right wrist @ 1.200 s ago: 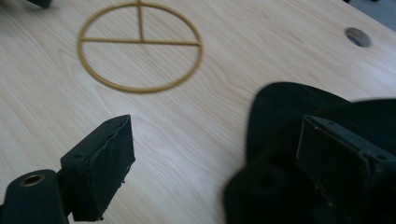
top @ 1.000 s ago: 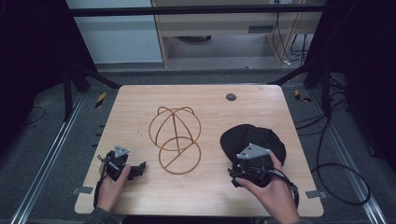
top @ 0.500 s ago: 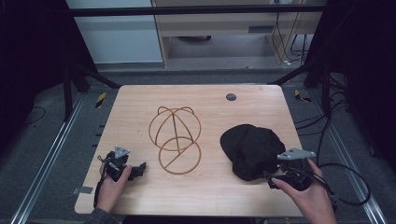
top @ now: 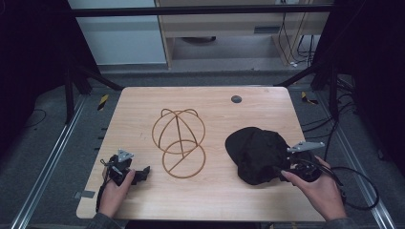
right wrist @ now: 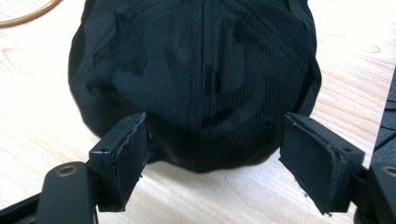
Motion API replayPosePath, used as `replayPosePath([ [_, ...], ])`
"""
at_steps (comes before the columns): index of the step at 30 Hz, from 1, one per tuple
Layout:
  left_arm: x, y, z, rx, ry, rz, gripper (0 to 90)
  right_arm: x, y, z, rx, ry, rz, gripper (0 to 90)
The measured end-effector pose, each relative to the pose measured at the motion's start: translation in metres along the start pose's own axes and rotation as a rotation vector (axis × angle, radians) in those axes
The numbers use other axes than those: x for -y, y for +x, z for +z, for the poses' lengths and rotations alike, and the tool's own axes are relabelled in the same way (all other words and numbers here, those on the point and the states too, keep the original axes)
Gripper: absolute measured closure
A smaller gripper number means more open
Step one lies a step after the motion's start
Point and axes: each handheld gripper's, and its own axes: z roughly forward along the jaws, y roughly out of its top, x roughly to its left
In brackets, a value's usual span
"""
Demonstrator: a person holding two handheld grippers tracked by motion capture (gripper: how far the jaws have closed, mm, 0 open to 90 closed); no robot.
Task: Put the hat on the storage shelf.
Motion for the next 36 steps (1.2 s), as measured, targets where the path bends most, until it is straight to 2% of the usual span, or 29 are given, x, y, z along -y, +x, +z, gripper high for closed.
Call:
replayPosePath([
  [7,0.000,-0.001,0.000,0.004,0.002,0.006,0.0,-0.009,0.003,0.010,-0.021,0.032,-0.024,31.8],
  [8,0.000,-0.001,0.000,0.007,0.003,0.007,0.0,-0.011,0.004,0.012,-0.029,0.038,-0.035,38.7],
  [9,0.000,-0.001,0.000,0.007,0.003,0.007,0.0,-0.011,0.004,0.012,-0.029,0.038,-0.035,38.7],
  [10,0.000,-0.001,0.000,0.007,0.003,0.008,0.0,-0.012,0.004,0.015,-0.035,0.045,-0.042,48.0],
  [12,0.000,-0.001,0.000,0.008,0.003,0.010,0.0,-0.012,0.004,0.016,-0.042,0.046,-0.046,51.3],
  [14,0.000,-0.001,0.000,0.009,0.001,0.011,0.0,-0.012,0.002,0.019,-0.055,0.053,-0.045,62.2],
  [15,0.000,-0.001,0.000,0.009,0.001,0.011,0.0,-0.012,0.002,0.019,-0.055,0.053,-0.045,62.2],
  [16,0.000,-0.001,0.000,0.009,0.001,0.011,0.0,-0.012,-0.001,0.019,-0.058,0.055,-0.043,68.3],
  [18,0.000,-0.001,0.000,0.009,0.001,0.010,0.0,-0.012,-0.003,0.019,-0.071,0.057,-0.036,73.2],
  [25,0.000,-0.001,0.000,0.009,0.001,0.010,0.0,-0.020,-0.007,0.012,-0.092,0.058,-0.037,82.4],
  [31,0.000,-0.001,0.000,0.009,0.001,0.009,0.0,-0.040,-0.008,-0.001,-0.098,0.066,-0.044,85.0],
  [36,0.000,-0.001,0.000,0.009,0.001,0.010,0.0,-0.061,-0.009,-0.007,-0.122,0.087,-0.034,85.6],
])
